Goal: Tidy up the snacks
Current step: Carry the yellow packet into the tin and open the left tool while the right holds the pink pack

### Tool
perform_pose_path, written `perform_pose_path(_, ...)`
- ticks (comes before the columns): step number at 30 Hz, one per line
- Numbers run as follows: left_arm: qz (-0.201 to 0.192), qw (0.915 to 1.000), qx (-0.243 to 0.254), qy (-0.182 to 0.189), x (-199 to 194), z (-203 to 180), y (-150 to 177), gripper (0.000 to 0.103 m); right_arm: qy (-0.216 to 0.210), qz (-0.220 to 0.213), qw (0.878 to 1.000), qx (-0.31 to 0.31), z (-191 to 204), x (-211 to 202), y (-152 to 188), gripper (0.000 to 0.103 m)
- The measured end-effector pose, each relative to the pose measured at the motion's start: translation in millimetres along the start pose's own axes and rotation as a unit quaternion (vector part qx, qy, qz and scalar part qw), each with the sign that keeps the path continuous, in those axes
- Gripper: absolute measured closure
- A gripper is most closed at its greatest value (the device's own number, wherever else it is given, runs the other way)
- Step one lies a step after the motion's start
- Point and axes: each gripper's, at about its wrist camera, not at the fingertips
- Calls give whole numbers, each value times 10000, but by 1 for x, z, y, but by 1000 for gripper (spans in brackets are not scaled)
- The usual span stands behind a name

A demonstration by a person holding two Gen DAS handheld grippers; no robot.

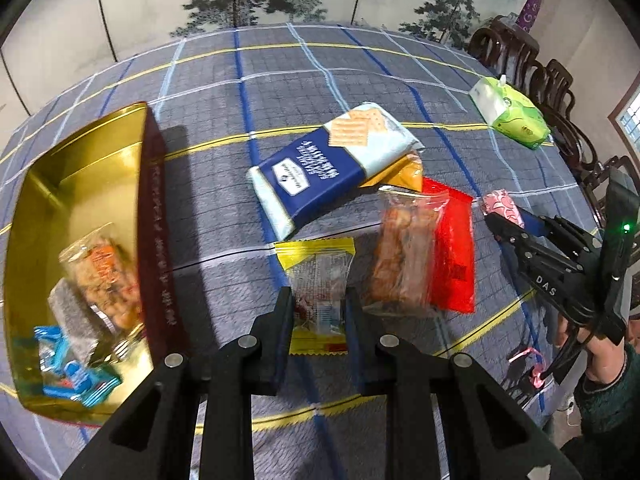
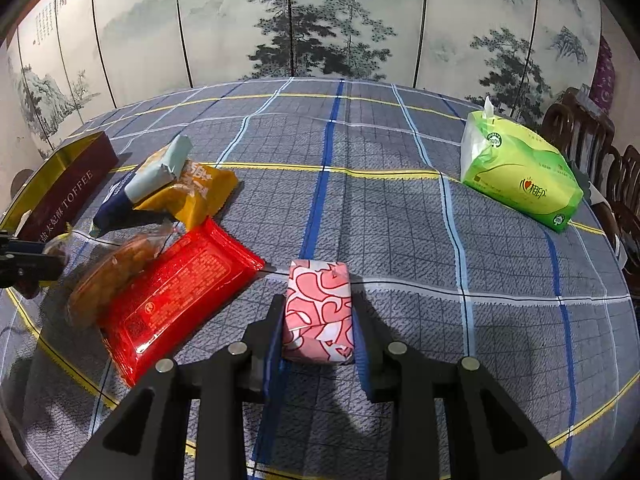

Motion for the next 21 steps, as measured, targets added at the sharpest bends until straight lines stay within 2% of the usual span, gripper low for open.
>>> perform_pose_path(10, -327, 9986, -250, -336, -38, 23, 4, 82, 17, -4, 10000, -12, 0, 0, 0, 72)
perform_pose_path(15, -561, 9951, -530, -625, -68, 56, 6, 82, 19, -4, 10000, -14, 1, 0, 0, 72)
perform_pose_path(21, -655, 9886, -901, -1013, -90, 97, 15, 82, 19, -4, 10000, -14, 1, 0, 0, 72)
Point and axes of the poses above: each gripper's, at about its wrist camera, not at the fingertips, and x roughly the way its jaws point, z to its left, y to its underside, and after that the axes turned 10 degrees about y, right-handed
